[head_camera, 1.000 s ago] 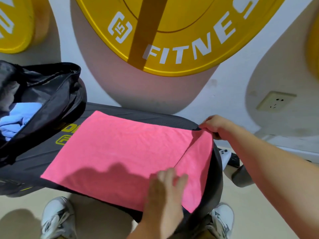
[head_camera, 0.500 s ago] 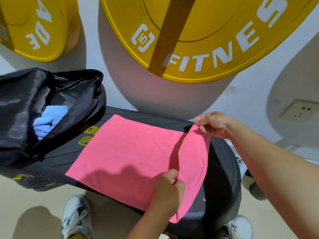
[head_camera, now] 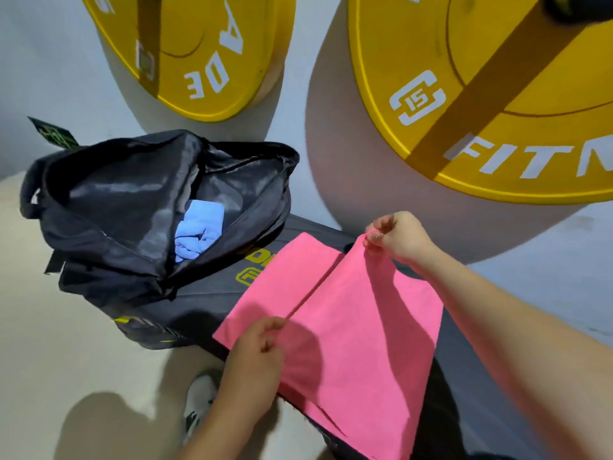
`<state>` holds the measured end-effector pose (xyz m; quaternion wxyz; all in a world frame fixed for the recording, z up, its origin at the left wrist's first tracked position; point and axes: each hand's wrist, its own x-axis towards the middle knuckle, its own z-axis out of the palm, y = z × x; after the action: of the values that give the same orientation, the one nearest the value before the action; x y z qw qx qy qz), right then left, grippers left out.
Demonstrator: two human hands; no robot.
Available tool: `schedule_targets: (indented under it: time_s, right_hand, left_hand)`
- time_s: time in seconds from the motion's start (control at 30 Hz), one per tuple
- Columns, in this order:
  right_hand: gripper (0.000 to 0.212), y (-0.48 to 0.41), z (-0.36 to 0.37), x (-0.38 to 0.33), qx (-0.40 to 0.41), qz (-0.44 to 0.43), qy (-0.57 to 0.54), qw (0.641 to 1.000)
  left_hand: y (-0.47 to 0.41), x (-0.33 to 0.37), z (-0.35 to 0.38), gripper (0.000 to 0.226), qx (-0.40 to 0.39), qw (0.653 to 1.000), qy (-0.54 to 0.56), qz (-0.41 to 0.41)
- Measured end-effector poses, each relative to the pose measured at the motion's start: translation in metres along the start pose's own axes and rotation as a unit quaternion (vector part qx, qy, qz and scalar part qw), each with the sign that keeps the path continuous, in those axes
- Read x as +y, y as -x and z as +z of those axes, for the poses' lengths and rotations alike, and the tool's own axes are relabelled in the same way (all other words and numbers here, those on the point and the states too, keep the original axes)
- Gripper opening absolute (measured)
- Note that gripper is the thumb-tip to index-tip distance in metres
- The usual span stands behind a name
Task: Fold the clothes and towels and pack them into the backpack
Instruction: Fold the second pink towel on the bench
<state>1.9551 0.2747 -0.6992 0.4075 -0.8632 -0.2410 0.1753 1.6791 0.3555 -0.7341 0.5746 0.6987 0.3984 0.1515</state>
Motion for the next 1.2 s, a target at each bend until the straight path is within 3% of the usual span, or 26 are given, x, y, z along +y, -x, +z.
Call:
schedule_targets:
  time_s: [0.1,0.17,0.23,0.53,0.83,0.9,1.03,1.13,1.2]
  right_hand:
    - [0.016,-0.015,0.025,-0.015,0.043,-0.039,0.129,0.990]
    - [0.014,-0.025,0.043,-0.025,0.044,-0.043,0.129,0.990]
    - [0.018,-0.037,0.060,-0.030,0.037,-0.044,0.124,0.991]
    - [0.011,-0.075,0.133,-0.032,0.000,-0.051,0.161,0.986]
    - [0.004,-0.083,0.153,-0.014,0.021,-0.043,0.186,0.981]
    - [0.011,-0.086,0.155,-0.016,0.020,-0.045,0.189,0.981]
    - [0.028,-0.095,0.156,-0.018,-0.012,-0.020,0.183,0.983]
    - [0.012,-0.095,0.151,-0.016,0.000,-0.001,0.149,0.989]
    - [0.018,-0.090,0.141,-0.015,0.021,0.020,0.053,0.998]
  left_hand:
    - [-0.014,-0.011,-0.018,0.039,0.028,0.999,-0.001,-0.017]
    - [-0.024,-0.022,-0.024,0.037,0.054,0.998,0.009,-0.040]
    - [-0.032,-0.029,-0.028,0.022,0.088,0.994,0.027,-0.051]
    - [-0.065,-0.053,-0.041,0.014,0.216,0.970,0.046,-0.100]
    - [-0.064,-0.070,-0.048,0.024,0.232,0.953,-0.192,-0.031]
    - [-0.067,-0.067,-0.050,0.026,0.208,0.953,-0.215,-0.040]
    - [-0.071,-0.059,-0.059,0.004,0.180,0.956,-0.225,-0.057]
    - [-0.070,-0.056,-0.062,0.012,0.174,0.952,-0.247,-0.040]
    - [-0.070,-0.052,-0.063,0.014,0.172,0.953,-0.246,-0.026]
